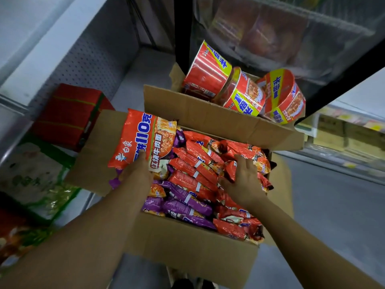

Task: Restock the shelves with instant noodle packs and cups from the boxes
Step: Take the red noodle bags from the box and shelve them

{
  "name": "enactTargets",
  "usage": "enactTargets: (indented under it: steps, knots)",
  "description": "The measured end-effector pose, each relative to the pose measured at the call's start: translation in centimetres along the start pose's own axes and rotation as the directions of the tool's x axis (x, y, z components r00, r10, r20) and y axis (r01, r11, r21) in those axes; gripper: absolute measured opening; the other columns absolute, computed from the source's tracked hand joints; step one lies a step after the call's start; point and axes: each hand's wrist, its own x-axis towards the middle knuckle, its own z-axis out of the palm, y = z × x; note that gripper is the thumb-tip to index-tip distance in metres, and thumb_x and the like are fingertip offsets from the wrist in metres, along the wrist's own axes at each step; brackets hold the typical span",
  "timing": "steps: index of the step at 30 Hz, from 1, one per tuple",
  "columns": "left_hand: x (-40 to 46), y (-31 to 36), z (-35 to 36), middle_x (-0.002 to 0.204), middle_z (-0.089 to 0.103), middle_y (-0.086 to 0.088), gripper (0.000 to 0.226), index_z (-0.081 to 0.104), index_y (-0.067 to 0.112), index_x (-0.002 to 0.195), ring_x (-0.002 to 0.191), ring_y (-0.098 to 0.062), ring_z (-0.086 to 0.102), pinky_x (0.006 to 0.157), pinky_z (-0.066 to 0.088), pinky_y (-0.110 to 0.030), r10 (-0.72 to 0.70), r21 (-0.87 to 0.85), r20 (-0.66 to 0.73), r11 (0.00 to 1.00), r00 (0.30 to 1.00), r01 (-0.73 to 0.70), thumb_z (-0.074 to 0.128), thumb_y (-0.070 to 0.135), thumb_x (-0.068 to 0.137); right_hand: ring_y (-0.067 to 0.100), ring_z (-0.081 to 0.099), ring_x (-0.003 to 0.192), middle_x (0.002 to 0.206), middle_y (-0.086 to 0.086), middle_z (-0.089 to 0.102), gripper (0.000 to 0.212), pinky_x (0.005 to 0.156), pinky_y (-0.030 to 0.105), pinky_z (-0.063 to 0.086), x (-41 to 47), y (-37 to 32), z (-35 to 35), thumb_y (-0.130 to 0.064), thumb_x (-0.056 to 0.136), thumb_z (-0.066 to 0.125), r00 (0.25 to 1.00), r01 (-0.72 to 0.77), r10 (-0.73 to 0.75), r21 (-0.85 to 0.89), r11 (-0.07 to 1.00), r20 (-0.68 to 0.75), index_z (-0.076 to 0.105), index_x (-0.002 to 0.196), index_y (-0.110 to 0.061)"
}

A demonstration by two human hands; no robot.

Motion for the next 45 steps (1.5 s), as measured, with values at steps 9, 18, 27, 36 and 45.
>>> enactTargets:
  steps: [9,18,27,36,45]
  knots:
    - [-2.5,0.2,0.6,0.102,0.054,-0.003,0.046,0.043,0.015,0.120,0.081,-0.018,0.057,0.074,0.052,-0.032,0.093,-0.161,-0.106,0.981,0.990,-0.109,0.070,0.029,0.085,0.030,0.025,0.135,0.145,0.014,0.030,0.076,0.108,0.041,0.028,0.6,-0.1,1.1,-0.029,0.086,0.067,1.000,-0.014,0.013,0.030,0.999,0.014,0.023,0.146,-0.011]
    - [-2.8,1.3,0.8,0.114,0.063,-0.003,0.056,0.049,0.011,0.127,0.077,-0.013,0.060,0.064,0.047,-0.026,0.134,-0.097,0.027,0.987,0.991,-0.131,0.069,0.040,0.084,0.030,0.032,0.130,0.141,0.012,0.037,0.070,0.106,0.038,0.031,4.0,-0.6,2.8,-0.031,0.087,0.066,0.996,0.091,-0.091,-0.029,0.995,0.013,0.031,0.143,-0.009]
    - [-4.5,-0.2,-0.3,0.092,0.065,0.005,0.024,0.051,0.020,0.102,0.074,-0.010,0.065,0.066,0.053,-0.029,0.295,-0.174,0.029,0.942,0.955,-0.285,0.066,0.030,0.088,0.030,0.045,0.122,0.131,0.014,0.047,0.057,0.102,0.039,0.040,7.8,-0.3,5.2,-0.025,0.088,0.066,0.979,0.202,-0.202,0.018,0.979,0.033,0.043,0.137,-0.009]
    - [-5.9,-1.2,-2.3,0.109,0.070,-0.003,0.034,0.057,0.015,0.117,0.094,-0.021,0.070,0.082,0.057,-0.038,0.429,-0.125,-0.012,0.895,0.903,-0.427,0.064,0.033,0.089,0.039,0.062,0.096,0.113,0.020,0.060,0.037,0.073,0.041,0.051,9.5,0.5,5.9,-0.023,0.094,0.057,0.955,0.290,-0.297,-0.168,0.942,-0.017,0.049,0.125,-0.006]
    - [-6.8,-2.4,-2.3,0.103,0.070,-0.001,0.033,0.057,0.012,0.115,0.088,-0.017,0.070,0.070,0.057,-0.029,0.443,-0.121,-0.032,0.888,0.896,-0.444,0.063,0.033,0.090,0.037,0.066,0.085,0.094,0.018,0.067,0.028,0.064,0.037,0.046,9.6,0.1,5.8,-0.017,0.092,0.060,0.951,0.273,-0.302,-0.280,0.921,-0.066,0.050,0.114,-0.003]
